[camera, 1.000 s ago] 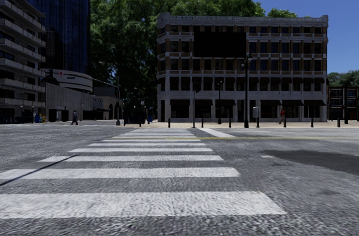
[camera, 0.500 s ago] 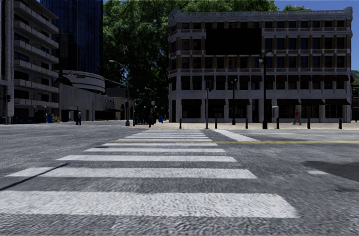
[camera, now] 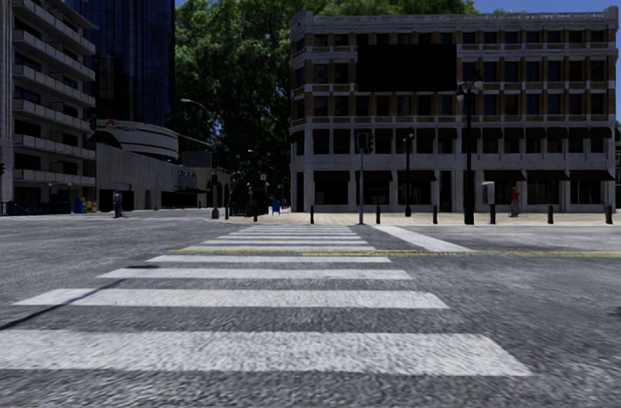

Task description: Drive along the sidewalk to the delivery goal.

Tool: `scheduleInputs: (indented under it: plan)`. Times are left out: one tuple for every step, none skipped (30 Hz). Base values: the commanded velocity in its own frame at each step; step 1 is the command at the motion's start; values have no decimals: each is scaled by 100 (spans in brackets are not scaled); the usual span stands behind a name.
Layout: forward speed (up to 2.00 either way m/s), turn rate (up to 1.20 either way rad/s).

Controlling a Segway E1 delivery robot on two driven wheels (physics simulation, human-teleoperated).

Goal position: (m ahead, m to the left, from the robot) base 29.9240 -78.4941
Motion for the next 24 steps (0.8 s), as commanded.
scheduleInputs:
  plan:
    - [200,-52]
    - [200,-52]
    - [200,-56]
    - [200,-19]
    - [200,-4]
    - [200,0]
    - [200,0]
    - [200,0]
    - [200,0]
    - [200,0]
    - [200,0]
    - [200,0]
    - [200,0]
    - [200,0]
    - [200,0]
    - [200,0]
    - [200,0]
    - [200,0]
    - [200,0]
    - [200,0]
    - [200,0]
    - [200,0]
    - [200,0]
    - [200,0]
